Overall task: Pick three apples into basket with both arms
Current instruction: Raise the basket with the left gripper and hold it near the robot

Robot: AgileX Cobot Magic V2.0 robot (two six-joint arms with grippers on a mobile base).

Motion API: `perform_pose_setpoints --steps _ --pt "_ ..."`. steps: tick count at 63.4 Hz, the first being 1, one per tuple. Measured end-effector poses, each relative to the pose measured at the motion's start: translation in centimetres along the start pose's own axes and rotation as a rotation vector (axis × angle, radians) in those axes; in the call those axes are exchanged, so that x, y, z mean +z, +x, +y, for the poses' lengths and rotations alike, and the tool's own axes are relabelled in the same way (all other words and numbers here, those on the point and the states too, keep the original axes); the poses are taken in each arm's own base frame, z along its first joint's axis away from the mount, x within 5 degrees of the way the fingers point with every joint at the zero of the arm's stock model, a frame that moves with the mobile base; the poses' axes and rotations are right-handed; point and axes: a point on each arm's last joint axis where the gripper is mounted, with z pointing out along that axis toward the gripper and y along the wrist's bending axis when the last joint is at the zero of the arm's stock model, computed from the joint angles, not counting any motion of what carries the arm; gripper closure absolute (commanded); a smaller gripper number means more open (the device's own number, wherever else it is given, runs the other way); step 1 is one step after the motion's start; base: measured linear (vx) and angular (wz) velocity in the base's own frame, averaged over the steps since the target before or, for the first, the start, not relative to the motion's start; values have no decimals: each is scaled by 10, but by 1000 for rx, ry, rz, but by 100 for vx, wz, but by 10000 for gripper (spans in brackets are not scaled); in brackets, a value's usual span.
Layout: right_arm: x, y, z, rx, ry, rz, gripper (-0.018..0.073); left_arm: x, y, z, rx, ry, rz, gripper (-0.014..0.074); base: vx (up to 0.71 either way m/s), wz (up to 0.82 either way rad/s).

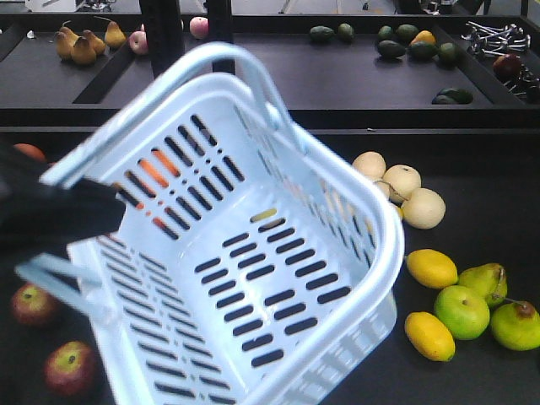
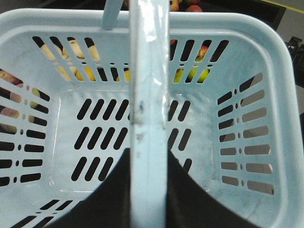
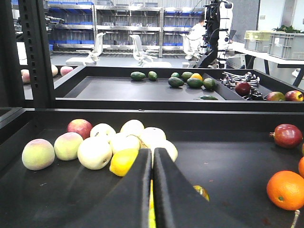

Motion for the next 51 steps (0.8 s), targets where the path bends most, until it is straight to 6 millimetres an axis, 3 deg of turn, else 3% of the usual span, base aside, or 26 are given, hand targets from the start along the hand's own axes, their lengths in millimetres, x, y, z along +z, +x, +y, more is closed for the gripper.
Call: perform_pose_setpoints --steps 17,24,33,51 --pt "0 0 0 0 0 0 564 -4 103 -22 -87 -84 -62 604 0 0" --pt "0 0 0 0 0 0 564 -8 127 -33 -119 -70 -118 604 0 0" --pt "0 0 0 0 0 0 564 -17 140 -43 -115 -68 -196 604 0 0" --pt "0 0 0 0 0 0 564 -28 140 -49 -87 -94 -286 604 0 0"
